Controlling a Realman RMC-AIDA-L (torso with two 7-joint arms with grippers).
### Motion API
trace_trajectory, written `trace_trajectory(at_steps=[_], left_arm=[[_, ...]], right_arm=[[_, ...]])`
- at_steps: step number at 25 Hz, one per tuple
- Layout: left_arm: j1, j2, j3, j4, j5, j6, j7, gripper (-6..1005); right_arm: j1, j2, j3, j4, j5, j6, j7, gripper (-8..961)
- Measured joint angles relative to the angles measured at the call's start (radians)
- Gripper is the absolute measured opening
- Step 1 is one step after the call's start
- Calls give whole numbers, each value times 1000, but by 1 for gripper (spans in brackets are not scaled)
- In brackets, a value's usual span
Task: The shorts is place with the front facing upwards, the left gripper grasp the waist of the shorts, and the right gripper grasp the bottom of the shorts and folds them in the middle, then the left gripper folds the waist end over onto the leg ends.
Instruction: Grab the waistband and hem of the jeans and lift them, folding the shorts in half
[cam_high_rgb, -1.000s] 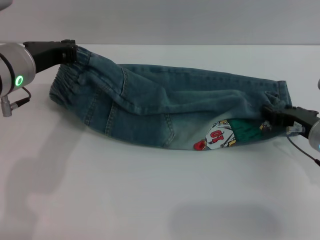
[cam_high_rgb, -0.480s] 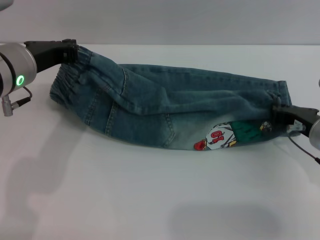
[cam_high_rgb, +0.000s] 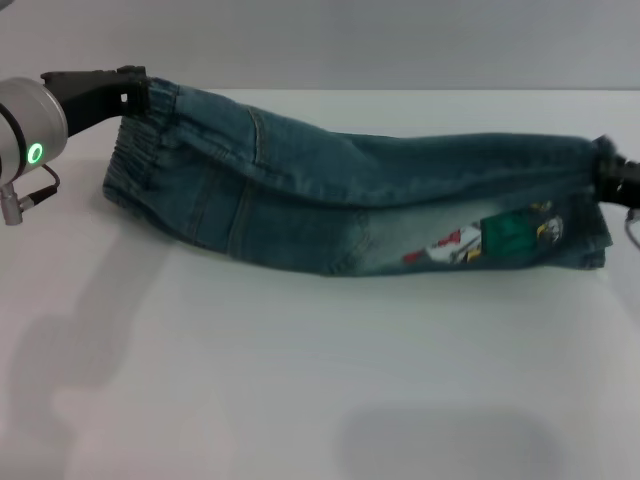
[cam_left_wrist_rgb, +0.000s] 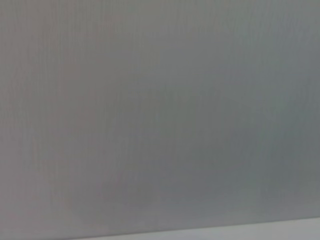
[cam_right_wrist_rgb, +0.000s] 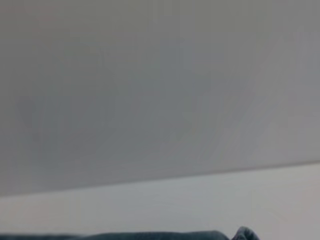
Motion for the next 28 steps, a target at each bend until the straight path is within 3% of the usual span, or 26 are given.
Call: trace_trajectory(at_steps=[19, 24, 28], left_arm=[[-65, -2, 1, 119, 0, 104, 0, 46], [-123, -2, 0, 199, 0, 135, 0, 46], [-161, -4, 18, 302, 2, 260, 0, 46]], right_arm=[[14, -3, 84, -6, -12, -45, 0, 115], [63, -4, 102, -85, -12, -68, -1, 137], [136, -7, 117, -220, -14, -137, -73, 155]])
